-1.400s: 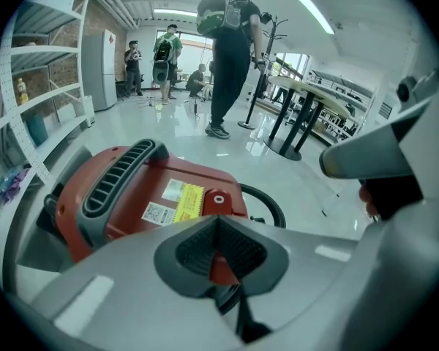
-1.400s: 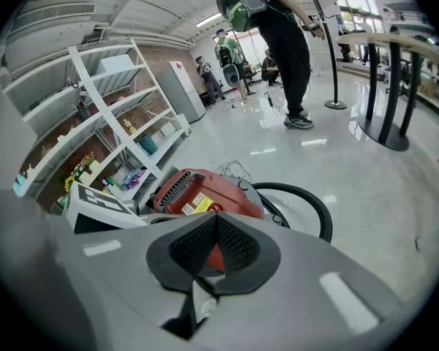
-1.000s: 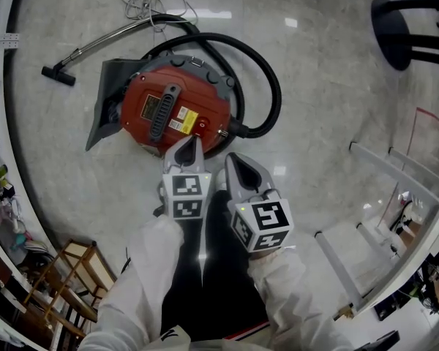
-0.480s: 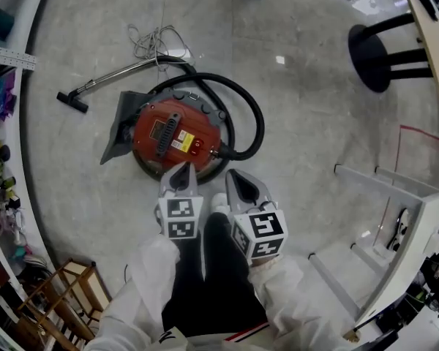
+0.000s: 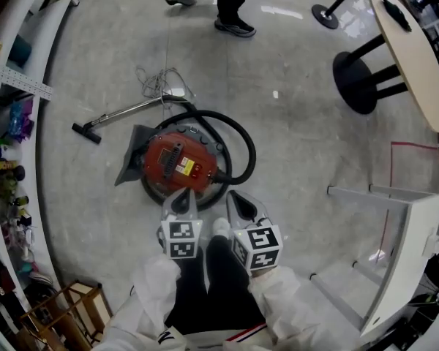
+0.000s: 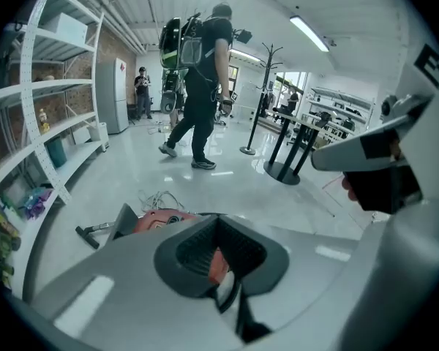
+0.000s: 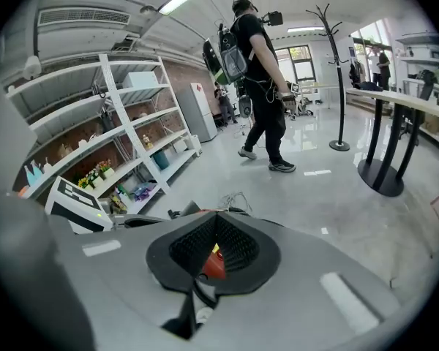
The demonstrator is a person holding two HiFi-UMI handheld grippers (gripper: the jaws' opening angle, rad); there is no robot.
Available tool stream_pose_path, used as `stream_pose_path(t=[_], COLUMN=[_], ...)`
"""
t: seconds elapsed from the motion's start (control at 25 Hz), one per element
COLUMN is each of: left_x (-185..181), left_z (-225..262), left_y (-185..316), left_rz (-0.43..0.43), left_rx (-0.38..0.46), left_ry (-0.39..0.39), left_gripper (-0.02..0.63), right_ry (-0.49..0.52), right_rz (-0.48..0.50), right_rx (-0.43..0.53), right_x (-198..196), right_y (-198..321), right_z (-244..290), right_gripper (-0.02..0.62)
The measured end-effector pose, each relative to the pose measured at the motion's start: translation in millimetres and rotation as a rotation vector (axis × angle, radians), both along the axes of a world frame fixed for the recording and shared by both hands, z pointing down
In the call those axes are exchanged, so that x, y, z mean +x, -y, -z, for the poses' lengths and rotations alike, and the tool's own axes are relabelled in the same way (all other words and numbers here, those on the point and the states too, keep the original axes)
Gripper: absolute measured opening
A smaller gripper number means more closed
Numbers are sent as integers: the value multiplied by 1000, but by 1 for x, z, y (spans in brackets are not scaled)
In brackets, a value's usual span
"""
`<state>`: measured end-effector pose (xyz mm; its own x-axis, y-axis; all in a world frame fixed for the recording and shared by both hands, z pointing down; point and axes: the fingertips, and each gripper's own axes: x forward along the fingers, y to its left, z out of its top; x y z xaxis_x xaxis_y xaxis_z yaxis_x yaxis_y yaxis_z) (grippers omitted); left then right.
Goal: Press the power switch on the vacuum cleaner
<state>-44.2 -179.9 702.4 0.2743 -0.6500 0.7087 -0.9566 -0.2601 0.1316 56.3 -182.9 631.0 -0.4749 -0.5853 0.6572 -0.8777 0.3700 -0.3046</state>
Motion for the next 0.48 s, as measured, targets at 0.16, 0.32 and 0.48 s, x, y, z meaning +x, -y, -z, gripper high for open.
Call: stream_pose_path(t=[0.16,0.32,0.48], left_x=[3,7,7], left_z=[23,55,89], left_y=[-1,7,9], left_rz=[-2,-20,-28], left_rx=[16,64,95], left_ry=[3,1,-4], left_gripper=[0,0,0], right_ry=[12,14,10], right_rz=[-14,-34,-34], right_rx=[13,35,59], right_x=[4,8,9], right_y=[-4,-3,-2], right_z=[21,41,68], right_gripper=[0,0,0])
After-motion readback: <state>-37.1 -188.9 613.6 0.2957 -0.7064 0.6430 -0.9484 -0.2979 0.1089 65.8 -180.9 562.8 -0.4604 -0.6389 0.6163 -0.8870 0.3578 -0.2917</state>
